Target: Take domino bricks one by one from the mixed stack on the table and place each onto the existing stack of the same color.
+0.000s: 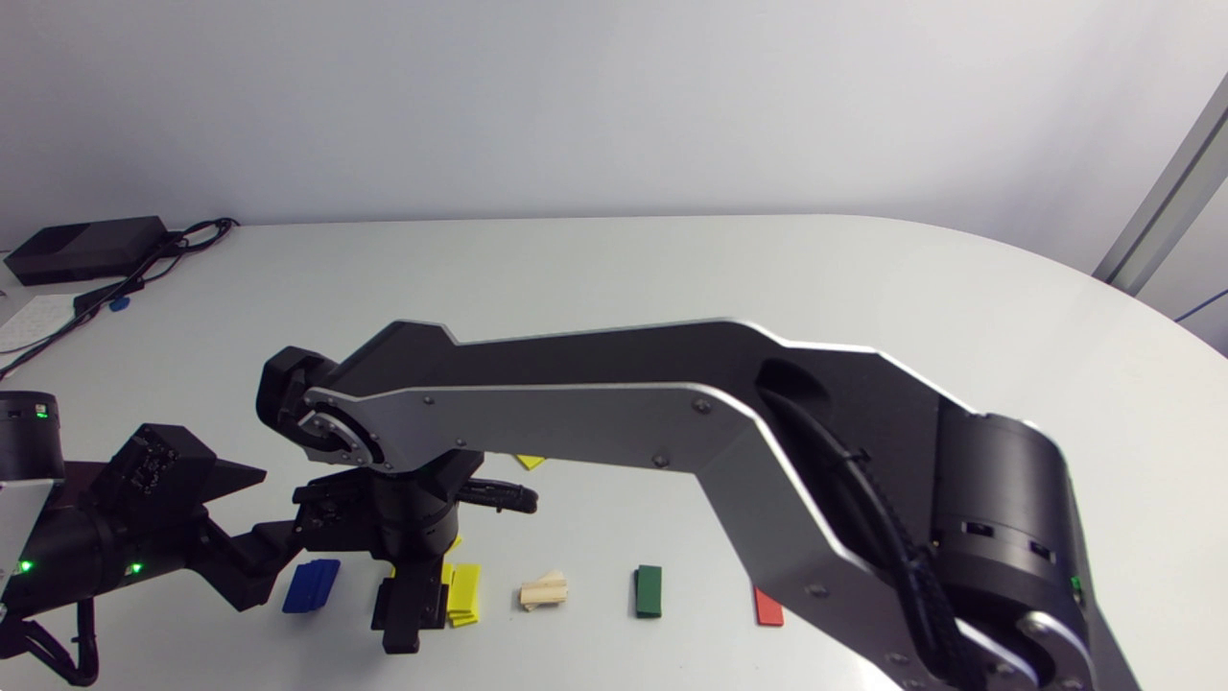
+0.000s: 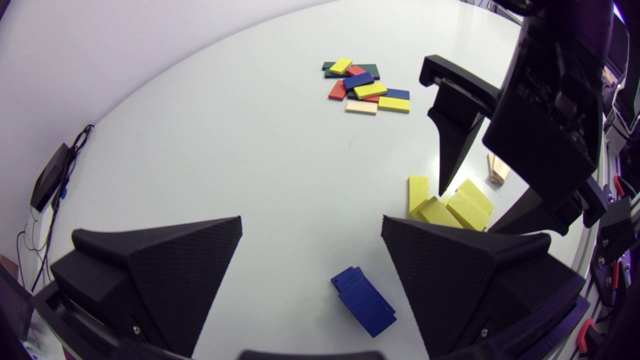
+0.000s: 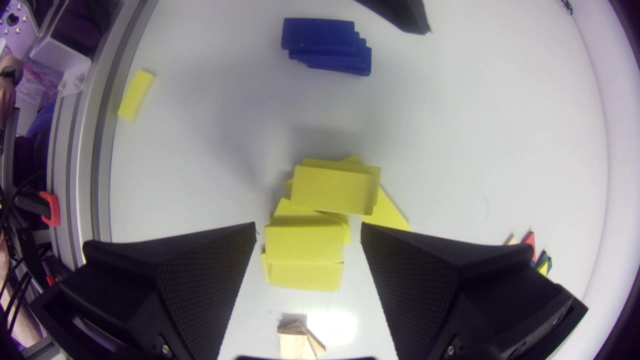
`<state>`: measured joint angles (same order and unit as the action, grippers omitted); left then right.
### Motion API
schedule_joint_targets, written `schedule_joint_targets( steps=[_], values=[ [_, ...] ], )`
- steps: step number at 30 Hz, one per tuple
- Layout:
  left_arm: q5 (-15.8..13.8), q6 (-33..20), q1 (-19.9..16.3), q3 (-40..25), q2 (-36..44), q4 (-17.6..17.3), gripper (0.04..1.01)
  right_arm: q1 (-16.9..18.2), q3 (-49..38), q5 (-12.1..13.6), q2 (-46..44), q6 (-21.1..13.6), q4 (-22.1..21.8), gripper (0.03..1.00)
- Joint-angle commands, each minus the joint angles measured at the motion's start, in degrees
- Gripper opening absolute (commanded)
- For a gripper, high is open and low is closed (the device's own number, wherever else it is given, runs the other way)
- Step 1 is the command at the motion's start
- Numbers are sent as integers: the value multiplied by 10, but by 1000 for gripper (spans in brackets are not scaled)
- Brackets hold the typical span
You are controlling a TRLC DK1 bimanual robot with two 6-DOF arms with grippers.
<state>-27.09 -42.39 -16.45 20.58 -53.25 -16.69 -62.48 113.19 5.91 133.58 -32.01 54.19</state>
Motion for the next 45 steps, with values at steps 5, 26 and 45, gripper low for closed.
schedule_joint_targets(
  steps=[5, 26, 45],
  values=[
    [-9, -7, -2, 10, -4, -4, 993, 30, 70, -8, 21, 43, 35, 838],
    [-12, -12, -10, 7, -4, -5, 993, 48, 176, -31, 136, 93, 65, 838],
    [-15, -19, -11, 8, -6, -7, 993, 46, 158, -6, 123, 76, 80, 838]
  ],
)
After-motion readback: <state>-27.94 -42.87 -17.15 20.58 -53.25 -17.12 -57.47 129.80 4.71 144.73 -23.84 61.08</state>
